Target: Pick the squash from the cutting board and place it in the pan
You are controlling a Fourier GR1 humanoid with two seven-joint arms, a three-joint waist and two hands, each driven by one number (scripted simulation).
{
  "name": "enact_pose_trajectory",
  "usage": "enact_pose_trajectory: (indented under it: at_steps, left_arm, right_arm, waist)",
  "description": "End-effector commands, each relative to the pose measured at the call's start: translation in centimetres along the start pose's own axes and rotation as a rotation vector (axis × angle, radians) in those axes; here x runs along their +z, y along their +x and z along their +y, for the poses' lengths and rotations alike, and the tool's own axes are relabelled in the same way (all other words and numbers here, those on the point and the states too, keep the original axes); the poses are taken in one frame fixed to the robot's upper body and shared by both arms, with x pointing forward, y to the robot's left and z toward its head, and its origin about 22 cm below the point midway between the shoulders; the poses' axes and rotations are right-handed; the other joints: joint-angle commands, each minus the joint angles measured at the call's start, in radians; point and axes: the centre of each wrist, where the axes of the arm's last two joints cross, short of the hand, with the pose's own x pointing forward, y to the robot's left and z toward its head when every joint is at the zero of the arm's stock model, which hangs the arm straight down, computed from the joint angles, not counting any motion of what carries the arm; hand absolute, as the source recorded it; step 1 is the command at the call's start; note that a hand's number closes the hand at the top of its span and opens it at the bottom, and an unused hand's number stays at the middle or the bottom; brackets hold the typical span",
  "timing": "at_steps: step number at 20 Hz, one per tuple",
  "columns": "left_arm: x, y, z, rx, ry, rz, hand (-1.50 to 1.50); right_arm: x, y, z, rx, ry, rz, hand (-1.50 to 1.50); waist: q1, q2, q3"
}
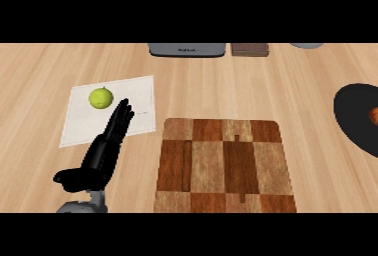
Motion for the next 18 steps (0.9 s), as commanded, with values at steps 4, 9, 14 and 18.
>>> enact_pose_trajectory:
  at_steps: [4, 9, 14, 18]
  left_arm:
    - [0.7, -0.5, 0.9, -0.006, 0.019, 0.017, 0.00]
    - [-0.1, -0.4, 0.0, -0.008, -0.006, 0.018, 0.00]
    - [0.8, -0.4, 2.3, 0.012, 0.020, 0.021, 0.00]
    - [0.2, 0.1, -1.2, -0.009, 0.021, 0.000, 0.00]
  right_arm:
    - [4.2, -1.3, -3.3, -0.031, 0.090, -0.073, -1.50]
    - [4.1, -2.1, -2.1, -0.007, 0.100, -0.087, -1.50]
    - [5.6, -4.0, -1.0, 0.020, 0.118, -0.075, -1.50]
    - [5.1, -1.9, -3.4, 0.061, 0.104, -0.052, -1.50]
  waist:
    - [-0.012, -0.005, -0.001]
    - [-0.010, -0.004, -0.001]
    - [-0.004, -0.007, -0.001]
    - [-0.009, -0.007, -0.001]
